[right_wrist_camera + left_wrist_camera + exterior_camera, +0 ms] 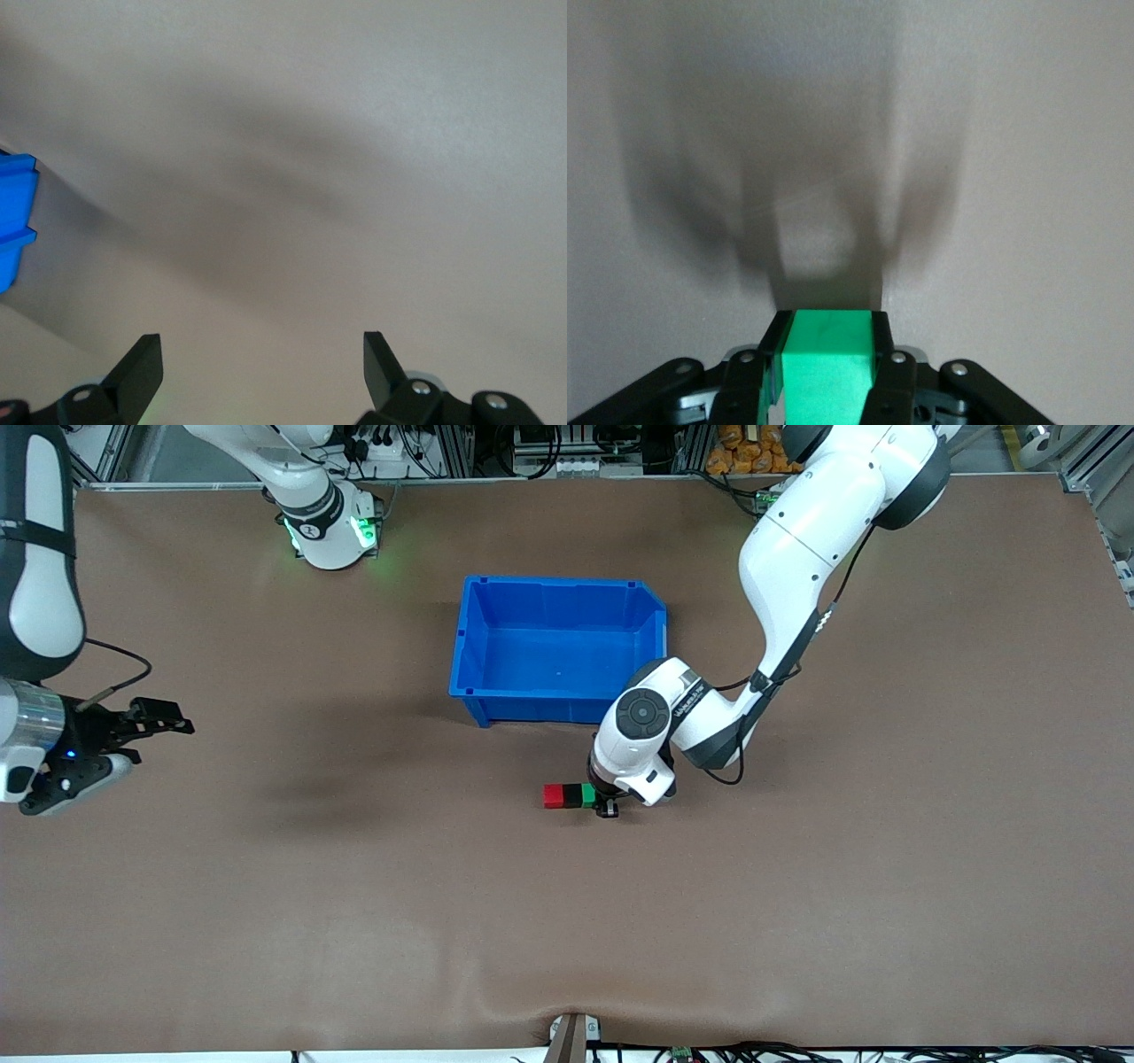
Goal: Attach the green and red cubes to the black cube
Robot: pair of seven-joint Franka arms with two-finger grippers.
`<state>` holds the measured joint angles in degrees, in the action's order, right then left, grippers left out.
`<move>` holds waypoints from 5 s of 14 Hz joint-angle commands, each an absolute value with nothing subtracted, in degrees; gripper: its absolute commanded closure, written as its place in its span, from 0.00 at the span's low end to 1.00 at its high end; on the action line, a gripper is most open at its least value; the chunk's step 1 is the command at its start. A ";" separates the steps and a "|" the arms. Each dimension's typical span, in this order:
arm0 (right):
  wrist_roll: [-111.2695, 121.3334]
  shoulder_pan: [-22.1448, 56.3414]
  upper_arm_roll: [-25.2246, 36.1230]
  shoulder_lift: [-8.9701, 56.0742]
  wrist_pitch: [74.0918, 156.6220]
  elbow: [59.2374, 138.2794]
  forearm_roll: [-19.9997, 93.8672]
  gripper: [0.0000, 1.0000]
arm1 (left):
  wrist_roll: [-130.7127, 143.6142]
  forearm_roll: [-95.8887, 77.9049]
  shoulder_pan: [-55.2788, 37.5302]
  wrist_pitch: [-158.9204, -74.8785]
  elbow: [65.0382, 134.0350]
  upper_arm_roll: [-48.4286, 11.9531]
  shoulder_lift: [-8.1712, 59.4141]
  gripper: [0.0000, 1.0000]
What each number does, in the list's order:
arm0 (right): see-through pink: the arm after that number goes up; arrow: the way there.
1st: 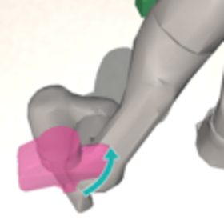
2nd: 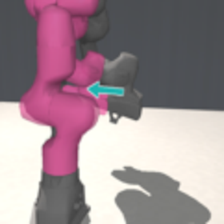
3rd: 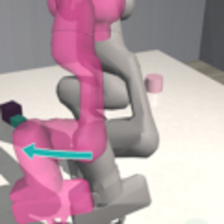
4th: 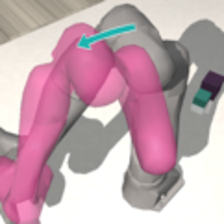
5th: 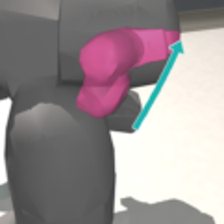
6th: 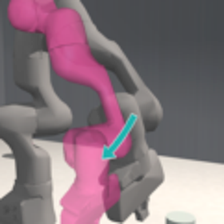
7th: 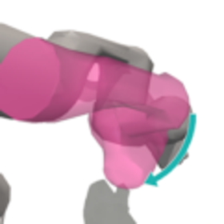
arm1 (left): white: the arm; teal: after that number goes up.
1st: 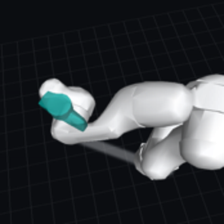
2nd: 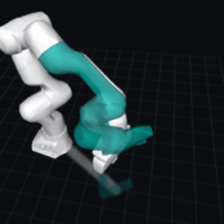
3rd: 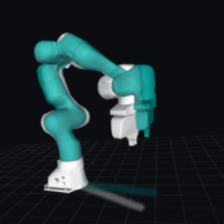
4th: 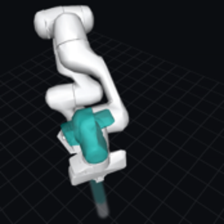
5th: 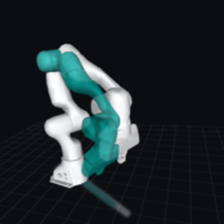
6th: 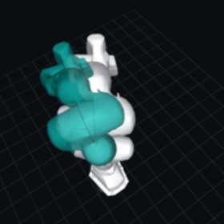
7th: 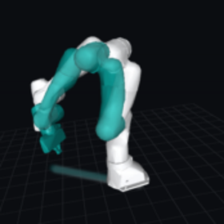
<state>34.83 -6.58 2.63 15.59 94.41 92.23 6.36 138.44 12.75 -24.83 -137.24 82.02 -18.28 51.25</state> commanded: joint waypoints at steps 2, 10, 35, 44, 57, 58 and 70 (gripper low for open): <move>25.54 -7.12 1.41 10.82 93.96 94.57 5.81 0.00 | 139.92 13.62 -26.01 -136.49 79.10 -16.96 53.09 1.00; -1.93 -1.40 1.05 5.45 90.37 93.61 1.66 0.00 | 135.09 14.15 -25.93 -136.49 78.84 -16.96 52.65 1.00; -4.31 -3.96 1.41 -1.93 81.47 86.57 3.78 0.00 | 83.08 9.42 -12.75 -96.70 79.72 -17.75 14.95 0.00; -4.30 -2.37 0.97 -1.93 80.69 86.40 0.26 0.00 | 46.11 -0.70 2.62 -82.88 82.69 -17.75 2.39 0.00; -3.78 -2.81 1.32 -1.85 79.28 85.87 0.79 0.00 | 6.26 -1.23 15.73 -80.07 89.91 -17.14 -7.99 0.00; -3.78 -2.81 1.32 -1.85 79.28 85.87 0.79 0.00 | 4.50 -1.14 15.91 -80.16 89.83 -16.96 -7.91 0.00; -3.60 -2.72 1.23 -1.76 79.28 85.96 0.97 0.00 | 4.04 2.63 0.19 -79.98 84.91 -3.00 -1.33 0.00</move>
<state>-3.79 -2.65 1.38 -1.63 79.98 86.43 1.42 4.26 0.29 3.31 -80.51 88.36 -4.66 -4.68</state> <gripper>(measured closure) 0.000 0.000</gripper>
